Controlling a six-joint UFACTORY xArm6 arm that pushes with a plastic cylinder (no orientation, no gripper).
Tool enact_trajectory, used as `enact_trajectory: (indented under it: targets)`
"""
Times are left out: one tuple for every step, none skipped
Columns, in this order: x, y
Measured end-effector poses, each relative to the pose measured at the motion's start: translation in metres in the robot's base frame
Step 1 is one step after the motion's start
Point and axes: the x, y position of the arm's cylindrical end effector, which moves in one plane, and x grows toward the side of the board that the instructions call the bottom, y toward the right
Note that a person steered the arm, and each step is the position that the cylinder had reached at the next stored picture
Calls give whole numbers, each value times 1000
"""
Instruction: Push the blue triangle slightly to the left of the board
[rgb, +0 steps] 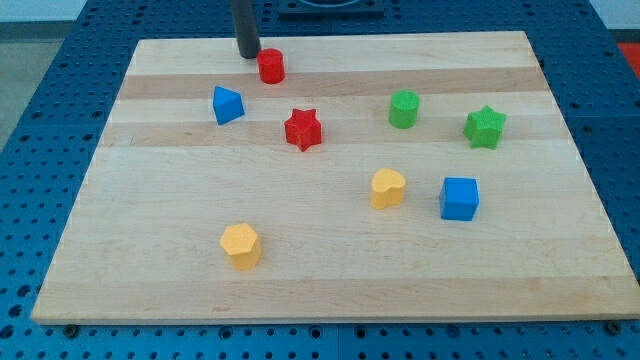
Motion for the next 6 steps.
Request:
enact_trajectory:
  targets:
    - [25,17]
    - [72,17]
    - [101,7]
    - [105,-5]
    - [105,-10]
    - [100,-38]
